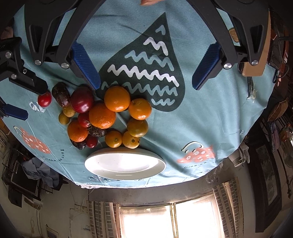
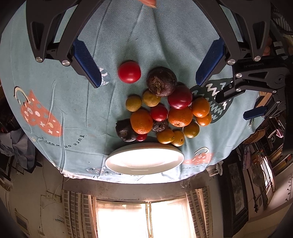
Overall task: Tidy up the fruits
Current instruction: 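Grasp a small orange fruit with the left gripper while the right gripper grasps a red tomato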
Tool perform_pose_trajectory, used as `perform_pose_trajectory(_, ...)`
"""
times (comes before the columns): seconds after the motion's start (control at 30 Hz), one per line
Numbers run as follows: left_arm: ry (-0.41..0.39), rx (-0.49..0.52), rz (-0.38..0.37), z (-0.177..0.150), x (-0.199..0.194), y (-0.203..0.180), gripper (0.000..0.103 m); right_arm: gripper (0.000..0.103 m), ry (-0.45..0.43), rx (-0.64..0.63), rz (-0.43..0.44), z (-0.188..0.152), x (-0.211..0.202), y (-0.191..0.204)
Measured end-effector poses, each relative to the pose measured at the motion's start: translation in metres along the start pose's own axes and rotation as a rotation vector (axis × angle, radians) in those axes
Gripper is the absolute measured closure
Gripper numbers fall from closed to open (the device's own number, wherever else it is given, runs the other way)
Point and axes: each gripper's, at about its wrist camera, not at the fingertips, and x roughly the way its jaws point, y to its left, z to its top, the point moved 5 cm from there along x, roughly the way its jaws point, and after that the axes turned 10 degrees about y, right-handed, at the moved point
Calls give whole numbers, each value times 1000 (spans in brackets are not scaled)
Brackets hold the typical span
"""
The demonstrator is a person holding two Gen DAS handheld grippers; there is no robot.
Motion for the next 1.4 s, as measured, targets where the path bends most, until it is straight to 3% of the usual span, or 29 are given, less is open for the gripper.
perform_pose_trajectory(0.17, 81, 49, -21, 5, 11, -8, 2, 1, 107, 1, -9, -5, 13, -7)
perform_pose_trajectory(0.3, 124, 60, -40, 8, 21, -9, 2, 2, 97, -11, -9, -7, 11, -10)
perform_pose_trajectory(0.4, 152, 53, -24, 13, 31, -5, 2, 10, 114, -39, -3, -6, 15, -9)
perform_pose_trajectory(0.47, 164, 47, -50, 15, 34, -2, 2, 22, 131, -37, -8, -5, 20, -12)
perform_pose_trajectory(0.57, 177, 42, -74, 15, 36, 3, 2, 25, 162, -6, 66, -4, 27, -18)
perform_pose_trajectory(1.07, 102, 137, -162, 61, 44, 28, 2, 60, 169, 38, 169, -12, 22, -37)
perform_pose_trajectory(1.17, 124, 107, -118, 66, 56, 41, 2, 62, 177, 39, 159, -13, 24, -39)
perform_pose_trajectory(1.27, 174, 38, -186, 61, 61, 46, 2, 62, 180, 30, 143, -14, 26, -38)
perform_pose_trajectory(1.4, 143, 116, -86, 57, 57, 27, 2, 63, 184, 5, 109, -13, 28, -34)
